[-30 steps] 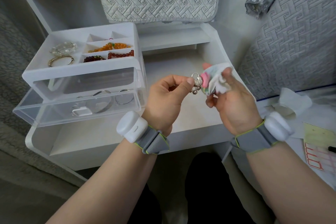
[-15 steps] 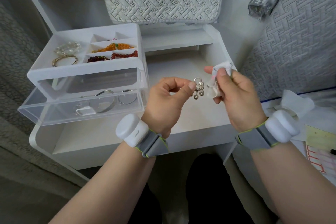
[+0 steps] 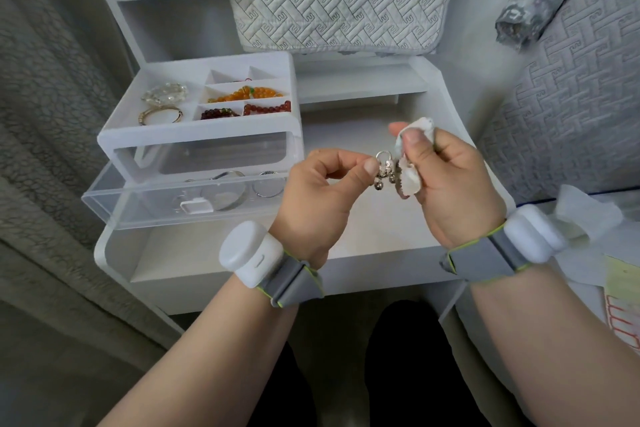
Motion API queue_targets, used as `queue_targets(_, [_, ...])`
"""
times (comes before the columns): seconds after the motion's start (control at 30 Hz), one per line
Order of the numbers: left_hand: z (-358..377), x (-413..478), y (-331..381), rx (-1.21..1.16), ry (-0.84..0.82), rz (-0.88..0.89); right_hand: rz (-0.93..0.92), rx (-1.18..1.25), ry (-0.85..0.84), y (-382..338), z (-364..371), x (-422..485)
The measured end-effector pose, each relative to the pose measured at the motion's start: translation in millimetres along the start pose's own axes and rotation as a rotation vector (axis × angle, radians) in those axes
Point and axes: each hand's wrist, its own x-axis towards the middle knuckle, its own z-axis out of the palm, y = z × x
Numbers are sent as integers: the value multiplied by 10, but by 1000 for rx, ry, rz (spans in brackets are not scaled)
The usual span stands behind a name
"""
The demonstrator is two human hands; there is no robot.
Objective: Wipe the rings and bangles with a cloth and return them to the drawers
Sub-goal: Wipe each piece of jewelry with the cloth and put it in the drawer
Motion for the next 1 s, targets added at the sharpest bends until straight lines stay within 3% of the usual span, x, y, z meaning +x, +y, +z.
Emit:
queue_targets(0.17, [-147,-74,37,-65,-3,25,60,167,-244,1,188,-94])
queue_targets(0.23, [-157,-110,73,-89,-23,47,-33,61,-261,-41,205,-114])
queue_targets(0.37, [-218,-123,138,-142,-23,79,-162,-72,-181,-105,277,-118])
queue_targets(0.67, [-221,-8,142,-104,10,23,-182,-175,43,-74,295,-58])
queue_targets(0.8, [-214,35,173,-103,10,20,-80,-86,-10,-84,256,-89])
queue_targets(1.0, [-263,34,263,-95,-12,37,-166,-173,-67,-159,287,-124])
